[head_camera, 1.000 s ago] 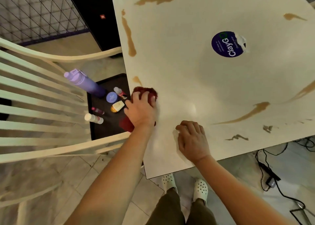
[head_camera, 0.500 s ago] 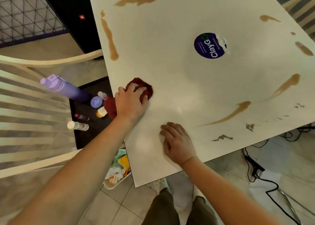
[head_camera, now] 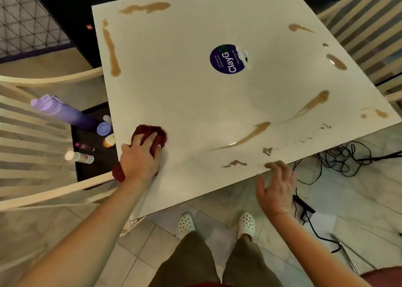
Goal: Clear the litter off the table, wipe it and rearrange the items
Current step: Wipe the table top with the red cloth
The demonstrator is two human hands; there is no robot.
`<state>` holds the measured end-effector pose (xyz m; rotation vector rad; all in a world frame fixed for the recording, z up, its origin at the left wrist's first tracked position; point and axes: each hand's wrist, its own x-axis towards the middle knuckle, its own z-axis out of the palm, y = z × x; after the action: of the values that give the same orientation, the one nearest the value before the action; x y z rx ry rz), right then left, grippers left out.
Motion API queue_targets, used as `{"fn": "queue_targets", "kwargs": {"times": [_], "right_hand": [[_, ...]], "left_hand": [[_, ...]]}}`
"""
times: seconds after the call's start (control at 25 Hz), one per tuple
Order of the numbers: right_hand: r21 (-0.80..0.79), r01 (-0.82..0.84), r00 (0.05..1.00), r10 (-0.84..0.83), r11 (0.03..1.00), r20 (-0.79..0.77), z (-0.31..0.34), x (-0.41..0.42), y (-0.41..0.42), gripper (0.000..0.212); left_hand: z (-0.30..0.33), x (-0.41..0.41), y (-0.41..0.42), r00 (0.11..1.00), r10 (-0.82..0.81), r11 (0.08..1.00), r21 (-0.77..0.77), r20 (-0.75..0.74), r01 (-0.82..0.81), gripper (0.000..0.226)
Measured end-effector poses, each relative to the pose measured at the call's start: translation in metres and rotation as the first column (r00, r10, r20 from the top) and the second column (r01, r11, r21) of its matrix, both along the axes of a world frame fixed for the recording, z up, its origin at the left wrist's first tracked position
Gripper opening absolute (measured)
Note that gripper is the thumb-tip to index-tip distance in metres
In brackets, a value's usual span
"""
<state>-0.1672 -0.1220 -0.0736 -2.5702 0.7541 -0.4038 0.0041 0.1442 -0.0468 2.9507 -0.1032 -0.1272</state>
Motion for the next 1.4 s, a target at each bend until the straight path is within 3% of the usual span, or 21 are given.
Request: {"fn": "queue_targets", "kwargs": {"times": [0.08,0.2,0.32,0.4,0.48,0.52,0.6,0.64,0.8,0.96,1.08,1.16,1.28,1.4], "right_hand": [[0.205,0.263,0.965,-0.254,0.943,-0.071,0.000,-0.016,-0.038,0.053],[0.534,0.479,0.859,-0.498,0.697,-0.121,0.005,-0.014,-0.090,0.055],[0.835,0.434,0.801,-0.568,0.338,-0.186,0.003,0.002,-0.143,0.047],[0.906,0.360,0.827,-0.525,0.222,-0.200,0.001,0.014,-0.164,0.052],[0.947,0.320,0.762,-0.598,0.012,-0.250,-0.001,0.029,-0.170,0.052],[0.947,0.322,0.758,-0.597,-0.009,-0.263,-0.002,0.031,-0.171,0.047],[0.911,0.378,0.818,-0.520,0.164,-0.246,-0.001,0.029,-0.171,0.043],[0.903,0.381,0.827,-0.510,0.198,-0.237,0.000,0.029,-0.172,0.040],[0.961,0.272,0.815,-0.542,0.051,-0.202,-0.004,0.028,-0.179,0.027],[0.970,0.241,0.832,-0.523,0.043,-0.184,-0.009,0.027,-0.181,0.037],[0.970,0.240,0.836,-0.515,0.032,-0.189,-0.010,0.026,-0.181,0.040],[0.965,0.258,0.835,-0.511,0.038,-0.203,-0.013,0.025,-0.183,0.039],[0.965,0.260,0.837,-0.505,0.028,-0.211,-0.010,0.027,-0.186,0.038],[0.966,0.258,0.840,-0.500,0.028,-0.210,-0.005,0.027,-0.186,0.036]], "left_hand": [[-0.002,-0.026,-0.020,0.999,-0.041,0.999,0.012,-0.025,0.041,0.040],[-0.003,-0.049,-0.055,0.996,-0.073,0.996,0.041,-0.055,0.075,0.038],[-0.001,-0.041,-0.090,0.989,-0.124,0.992,0.009,-0.084,0.125,0.036],[-0.002,-0.029,-0.120,0.982,-0.165,0.986,-0.024,-0.089,0.164,0.035],[-0.004,-0.019,-0.154,0.980,-0.180,0.984,-0.022,-0.088,0.179,0.036],[-0.004,-0.015,-0.170,0.981,-0.174,0.985,-0.013,-0.084,0.173,0.036],[-0.003,-0.007,-0.189,0.983,-0.162,0.987,-0.011,-0.089,0.162,0.036],[-0.001,-0.006,-0.190,0.977,-0.186,0.983,-0.023,-0.105,0.185,0.035],[0.001,-0.025,-0.138,0.939,-0.320,0.947,-0.033,-0.121,0.319,0.032],[0.003,-0.062,-0.078,0.995,0.039,0.999,0.032,-0.093,-0.036,0.035],[0.004,-0.088,-0.080,0.952,0.291,0.957,0.029,-0.092,-0.290,0.038],[0.004,-0.106,-0.099,0.921,0.376,0.926,0.007,-0.101,-0.378,0.038],[0.004,-0.125,-0.144,0.953,0.285,0.958,0.007,-0.107,-0.286,0.040],[0.009,-0.128,-0.201,0.985,0.050,0.998,-0.017,-0.167,-0.054,0.041]]}}
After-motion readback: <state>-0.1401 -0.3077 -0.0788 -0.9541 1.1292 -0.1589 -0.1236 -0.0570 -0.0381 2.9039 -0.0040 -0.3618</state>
